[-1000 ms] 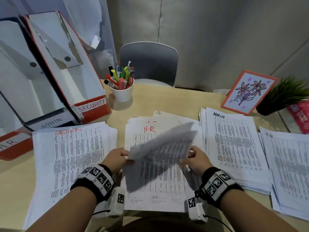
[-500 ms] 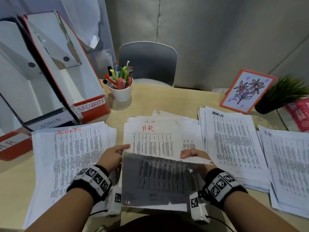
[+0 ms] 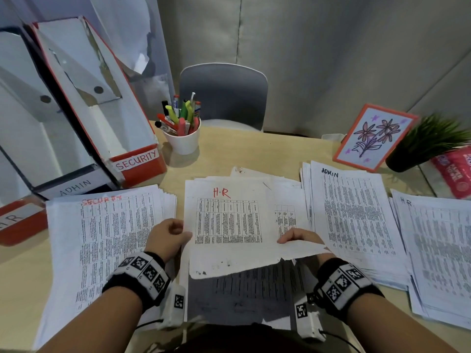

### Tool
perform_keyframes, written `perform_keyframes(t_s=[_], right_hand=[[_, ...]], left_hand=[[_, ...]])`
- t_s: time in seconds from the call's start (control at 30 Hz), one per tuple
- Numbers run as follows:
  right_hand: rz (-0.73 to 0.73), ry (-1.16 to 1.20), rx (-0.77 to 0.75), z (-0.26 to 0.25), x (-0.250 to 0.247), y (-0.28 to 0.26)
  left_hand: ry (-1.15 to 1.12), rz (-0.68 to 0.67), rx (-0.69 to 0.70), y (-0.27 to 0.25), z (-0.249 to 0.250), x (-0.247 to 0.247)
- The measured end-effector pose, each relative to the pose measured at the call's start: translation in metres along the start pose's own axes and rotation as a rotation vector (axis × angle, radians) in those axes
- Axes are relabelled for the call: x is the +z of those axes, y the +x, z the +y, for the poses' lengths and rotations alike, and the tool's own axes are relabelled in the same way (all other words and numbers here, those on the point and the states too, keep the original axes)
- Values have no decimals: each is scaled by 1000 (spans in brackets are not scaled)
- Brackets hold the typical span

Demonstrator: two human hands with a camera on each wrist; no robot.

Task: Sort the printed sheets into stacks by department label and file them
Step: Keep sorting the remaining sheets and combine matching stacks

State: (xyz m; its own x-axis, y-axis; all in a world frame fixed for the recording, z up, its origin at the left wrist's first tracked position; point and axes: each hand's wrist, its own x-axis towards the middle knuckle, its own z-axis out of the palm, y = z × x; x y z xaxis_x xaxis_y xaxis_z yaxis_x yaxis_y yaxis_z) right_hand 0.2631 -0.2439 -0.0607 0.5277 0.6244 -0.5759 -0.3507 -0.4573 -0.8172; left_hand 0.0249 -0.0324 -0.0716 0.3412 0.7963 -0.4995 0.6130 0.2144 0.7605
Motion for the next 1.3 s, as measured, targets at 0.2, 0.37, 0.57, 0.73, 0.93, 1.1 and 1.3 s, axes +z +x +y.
perform_keyframes(t_s=[0.2,0.37,0.57,0.73,0.93,1.1,1.3], right_hand=[[56,-368,36,14,0,15],[85,-433,62,13,6,13],[57,-356,49,9,10,6],[10,-277,20,8,7,4],[5,-303,-24,12,6,4],[9,-279,-31,12,9,1],[30,-311,-22,15,8,3]], left_hand=[[-148,-378,-90,-5,7,-5],[-15,-550,-30,-4,8,-9],[38,-291,78,-9,7,4],[205,-327,140,-13,9,1],[230,-316,154,-11,4,3],[210,-320,175,-12,4,1],[169,-257,170,-17,3,1]])
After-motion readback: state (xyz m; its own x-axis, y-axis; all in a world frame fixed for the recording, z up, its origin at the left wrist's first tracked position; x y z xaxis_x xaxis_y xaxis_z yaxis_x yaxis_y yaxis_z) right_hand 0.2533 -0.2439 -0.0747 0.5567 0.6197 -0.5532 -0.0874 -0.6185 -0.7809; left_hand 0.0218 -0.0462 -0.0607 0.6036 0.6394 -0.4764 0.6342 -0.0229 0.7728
